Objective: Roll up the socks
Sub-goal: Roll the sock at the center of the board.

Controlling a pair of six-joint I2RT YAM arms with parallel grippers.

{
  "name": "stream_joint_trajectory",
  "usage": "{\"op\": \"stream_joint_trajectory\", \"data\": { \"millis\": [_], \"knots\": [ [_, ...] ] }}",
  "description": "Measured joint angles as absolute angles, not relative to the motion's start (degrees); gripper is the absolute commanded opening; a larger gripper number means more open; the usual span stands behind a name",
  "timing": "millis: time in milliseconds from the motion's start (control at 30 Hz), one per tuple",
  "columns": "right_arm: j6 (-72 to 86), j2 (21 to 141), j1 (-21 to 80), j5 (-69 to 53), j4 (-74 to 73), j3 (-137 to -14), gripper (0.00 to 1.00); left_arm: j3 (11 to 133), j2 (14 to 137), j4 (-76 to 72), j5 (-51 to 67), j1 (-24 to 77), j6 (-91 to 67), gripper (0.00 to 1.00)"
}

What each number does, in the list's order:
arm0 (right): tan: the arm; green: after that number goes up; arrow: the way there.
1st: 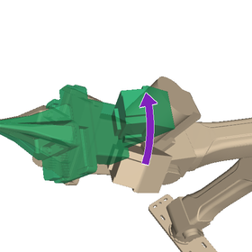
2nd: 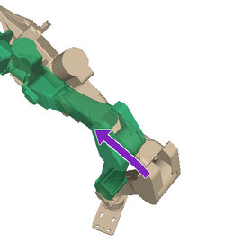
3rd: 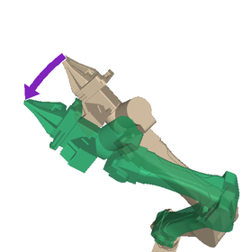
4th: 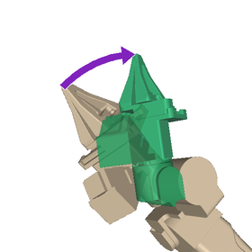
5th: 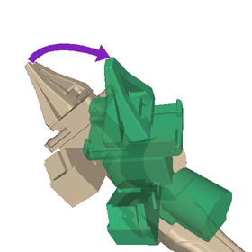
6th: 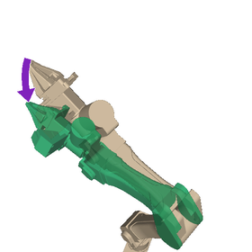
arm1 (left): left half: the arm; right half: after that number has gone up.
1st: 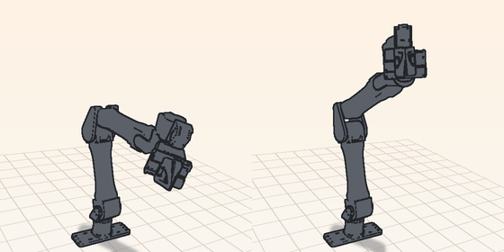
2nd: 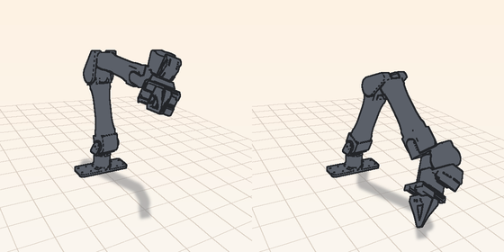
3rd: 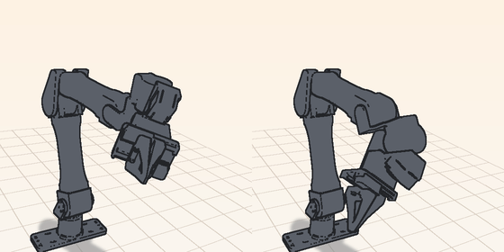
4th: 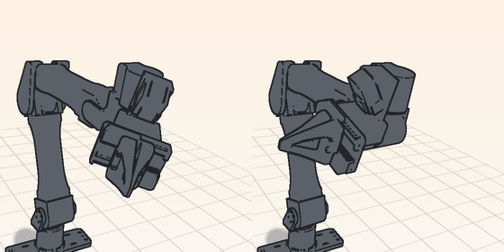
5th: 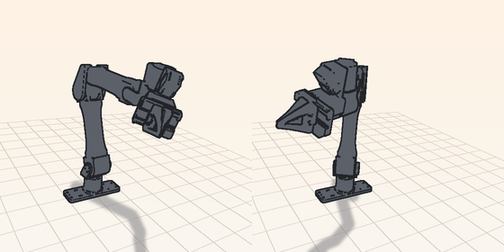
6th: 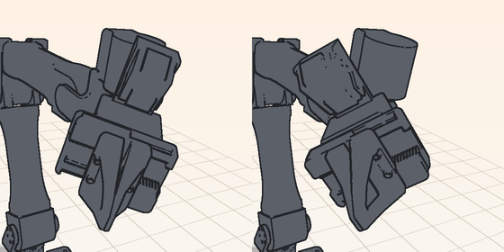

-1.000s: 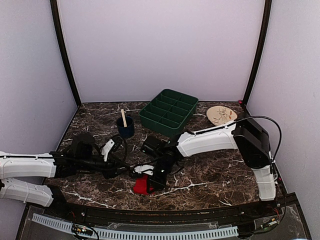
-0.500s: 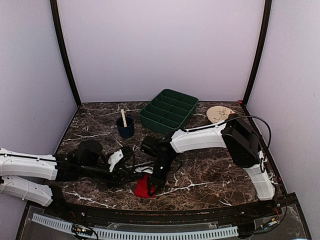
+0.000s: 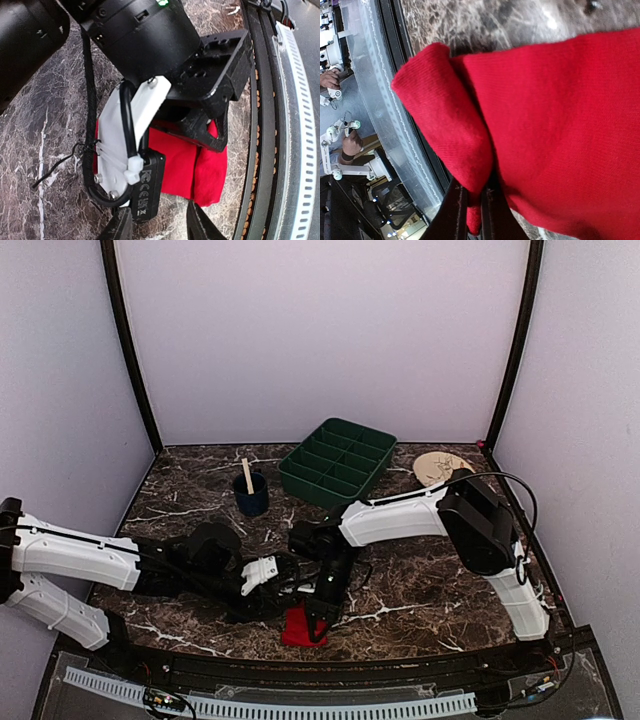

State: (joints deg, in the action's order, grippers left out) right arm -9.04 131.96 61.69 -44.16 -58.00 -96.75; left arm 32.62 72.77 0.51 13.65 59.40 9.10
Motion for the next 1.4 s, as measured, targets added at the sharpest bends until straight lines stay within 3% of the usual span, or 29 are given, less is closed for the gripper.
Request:
{"op": "stream_joint_trajectory", "data": {
  "millis": [400, 767, 1133, 1400],
  "knots": [
    [-8.62, 132.22, 61.41, -45.1, -59.33, -96.75, 0.0, 35.66, 74.63, 4.71, 11.51, 61.19, 12.45, 0.4],
    [-9.32, 132.25, 60.97, -45.34, -52.38, -97.76, 0.0, 35.07, 68.03, 7.38, 1.08, 63.29, 11.18, 0.4],
    [-6.48, 132.31, 57.52, -44.97, -46.52, -97.47, 0.0, 35.0, 61.56, 4.38, 2.48, 64.93, 9.61, 0.39],
    [-6.07, 132.31, 57.32, -45.36, -45.06, -96.84, 0.0, 35.75, 69.06, 5.32, 5.96, 64.95, 9.8, 0.39]
  ]
}}
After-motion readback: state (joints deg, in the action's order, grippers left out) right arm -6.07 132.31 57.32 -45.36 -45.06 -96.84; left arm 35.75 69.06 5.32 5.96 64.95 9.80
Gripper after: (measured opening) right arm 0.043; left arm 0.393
